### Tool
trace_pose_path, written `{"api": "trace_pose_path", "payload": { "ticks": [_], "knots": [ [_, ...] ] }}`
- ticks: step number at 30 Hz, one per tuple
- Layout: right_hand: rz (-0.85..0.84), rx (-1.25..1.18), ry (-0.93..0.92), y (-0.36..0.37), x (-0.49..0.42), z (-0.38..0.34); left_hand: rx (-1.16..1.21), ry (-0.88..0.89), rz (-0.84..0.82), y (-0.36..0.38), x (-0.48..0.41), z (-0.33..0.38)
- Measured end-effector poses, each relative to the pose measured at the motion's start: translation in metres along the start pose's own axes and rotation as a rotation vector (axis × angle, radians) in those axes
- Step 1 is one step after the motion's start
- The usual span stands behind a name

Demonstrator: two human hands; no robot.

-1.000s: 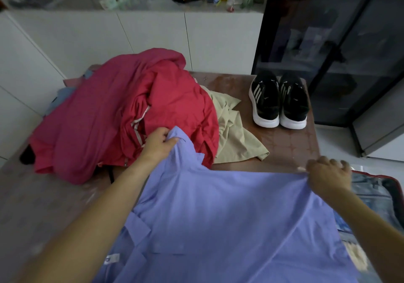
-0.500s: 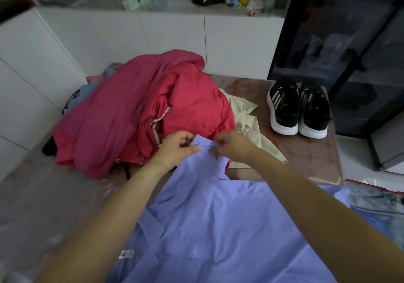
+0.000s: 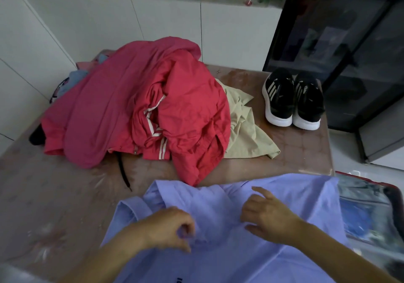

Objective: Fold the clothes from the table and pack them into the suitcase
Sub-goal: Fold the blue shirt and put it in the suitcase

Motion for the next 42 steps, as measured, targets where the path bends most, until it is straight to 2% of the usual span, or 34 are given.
{"api": "trace_pose_path", "payload": {
  "ticks": [2,4,6,7,9,11,14,16,18,22,26,30,33,42],
  "knots": [
    [0.027,-0.023,0.058,0.002,0.014,0.02,0.069,-0.059,0.031,-0.004,-0.002,-0.004],
    [0.098,-0.042,0.203,-0.008,0.021,0.056,0.099,-0.115,0.25,-0.034,-0.005,-0.016],
    [0.158,-0.024,0.476,-0.021,0.031,0.11,0.038,-0.172,0.483,-0.064,0.0,-0.042],
    [0.116,0.015,0.645,-0.023,0.04,0.137,-0.03,-0.203,0.519,-0.073,0.001,-0.055],
    [-0.127,0.089,0.904,-0.014,0.063,0.176,-0.136,-0.332,0.445,-0.073,0.002,-0.082],
    [-0.306,0.115,1.002,-0.006,0.08,0.194,-0.161,-0.439,0.312,-0.061,0.003,-0.096],
    [-0.353,0.223,1.024,-0.008,0.087,0.206,-0.139,-0.446,0.292,-0.053,0.005,-0.102],
    [-0.425,0.378,1.019,-0.012,0.091,0.214,-0.159,-0.461,0.397,-0.064,0.011,-0.106],
    [-0.405,0.458,1.049,-0.021,0.095,0.226,-0.206,-0.458,0.534,-0.084,0.016,-0.107],
    [-0.254,0.223,1.175,-0.033,0.096,0.235,-0.253,-0.405,0.588,-0.107,0.009,-0.102],
    [-0.184,0.014,1.255,-0.02,0.1,0.222,-0.253,-0.502,0.563,-0.097,0.006,-0.108],
    [-0.172,-0.234,1.429,-0.003,0.118,0.22,-0.2,-0.567,0.495,-0.07,0.015,-0.111],
    [-0.214,-0.283,1.428,0.004,0.121,0.224,-0.244,-0.603,0.572,-0.078,0.022,-0.106],
    [0.023,-0.256,1.395,-0.015,0.117,0.23,-0.34,-0.518,0.847,-0.121,0.016,-0.086]
  ]
}}
Point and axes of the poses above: each hand's wrist, its own x-axis away from the middle knuckle, its own y-axis out of the palm, z = x × y, the point moved 7 cm from there along -x, towards the middle knuckle, and after that the axes turned 12 degrees about y, right-handed, at the moved point
